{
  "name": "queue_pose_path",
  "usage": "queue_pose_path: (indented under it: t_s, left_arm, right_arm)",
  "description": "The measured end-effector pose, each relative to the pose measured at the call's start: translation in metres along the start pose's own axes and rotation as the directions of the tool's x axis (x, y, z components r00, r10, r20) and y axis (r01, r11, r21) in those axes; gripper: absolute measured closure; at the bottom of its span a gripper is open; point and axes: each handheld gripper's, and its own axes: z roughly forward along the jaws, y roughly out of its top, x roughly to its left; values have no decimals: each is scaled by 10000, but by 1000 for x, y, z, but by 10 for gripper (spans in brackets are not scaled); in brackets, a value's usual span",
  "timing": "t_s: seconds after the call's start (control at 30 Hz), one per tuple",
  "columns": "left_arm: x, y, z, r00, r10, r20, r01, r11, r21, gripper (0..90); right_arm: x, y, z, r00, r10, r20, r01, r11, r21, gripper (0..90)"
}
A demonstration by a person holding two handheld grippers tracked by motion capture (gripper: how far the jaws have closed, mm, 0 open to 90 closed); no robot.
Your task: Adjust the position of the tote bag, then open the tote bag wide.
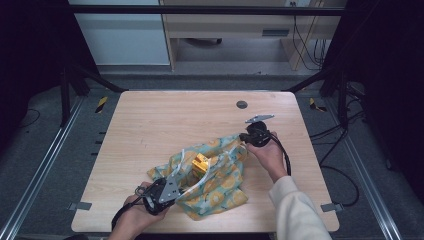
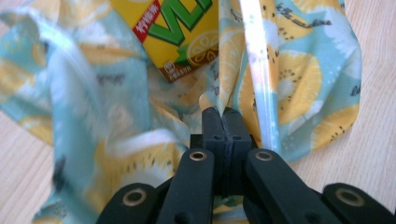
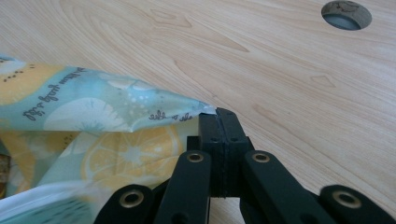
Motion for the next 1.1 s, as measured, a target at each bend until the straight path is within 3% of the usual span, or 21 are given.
queue_pose_path:
  t_s: [0.37, 0.6, 0.67, 0.8, 0.9, 1.1]
  left_arm:
    - [-5, -4, 5, 10000, -7, 89, 4, 9997, 233, 900]
    - [-7, -6, 9, 9999, 0, 125, -4, 9996, 281, 900]
    - [-5, -7, 7, 9998, -171, 68, 170, 9998, 119, 881]
    - [-3, -3, 1, 9979, -578, -289, 559, 9964, -630, 716]
    - [-2, 3, -6, 9950, -864, -507, 794, 9888, -1265, 575]
    - [3, 16, -22, 9880, -1349, -753, 1151, 9680, -2229, 504]
  right_arm:
    - [-12, 4, 15, 9981, -125, 599, 114, 9997, 195, 900]
    - [-11, 0, 23, 9979, 8, 652, -20, 9998, 185, 900]
    - [-10, 1, 18, 9983, -47, 578, 43, 10000, 62, 767]
    - [-5, 6, -3, 9971, -147, 745, 185, 9985, -514, 551]
    - [3, 9, -22, 9968, -392, 693, 435, 9971, -617, 413]
    - [24, 8, -52, 9957, -774, 508, 829, 9896, -1174, 323]
